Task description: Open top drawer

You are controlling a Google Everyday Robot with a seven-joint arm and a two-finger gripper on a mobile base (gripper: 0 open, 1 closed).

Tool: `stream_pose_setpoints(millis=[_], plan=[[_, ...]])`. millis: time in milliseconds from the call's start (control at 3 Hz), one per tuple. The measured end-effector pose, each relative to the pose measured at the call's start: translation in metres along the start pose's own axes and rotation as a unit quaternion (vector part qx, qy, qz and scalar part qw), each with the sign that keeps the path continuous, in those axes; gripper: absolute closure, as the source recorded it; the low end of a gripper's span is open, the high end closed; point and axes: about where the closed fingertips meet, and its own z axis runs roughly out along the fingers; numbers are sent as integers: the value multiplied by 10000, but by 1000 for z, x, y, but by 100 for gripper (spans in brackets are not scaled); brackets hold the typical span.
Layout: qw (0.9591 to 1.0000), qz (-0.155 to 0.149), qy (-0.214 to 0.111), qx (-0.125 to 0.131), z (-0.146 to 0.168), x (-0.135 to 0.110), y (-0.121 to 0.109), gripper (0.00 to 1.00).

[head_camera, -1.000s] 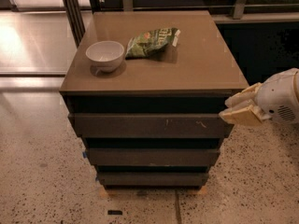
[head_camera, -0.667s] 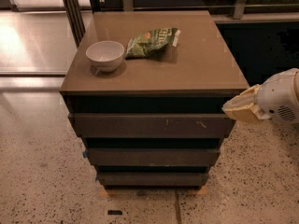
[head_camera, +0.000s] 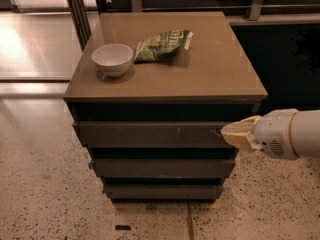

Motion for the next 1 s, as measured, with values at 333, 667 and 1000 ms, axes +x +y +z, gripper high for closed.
stream_pose_setpoints(millis=[333, 667, 1000], plan=[[9964, 536, -639, 131, 39, 3, -3, 100], [9895, 824, -1053, 558, 65, -2, -32, 100], [9849, 872, -1133, 973, 64, -4, -53, 100]])
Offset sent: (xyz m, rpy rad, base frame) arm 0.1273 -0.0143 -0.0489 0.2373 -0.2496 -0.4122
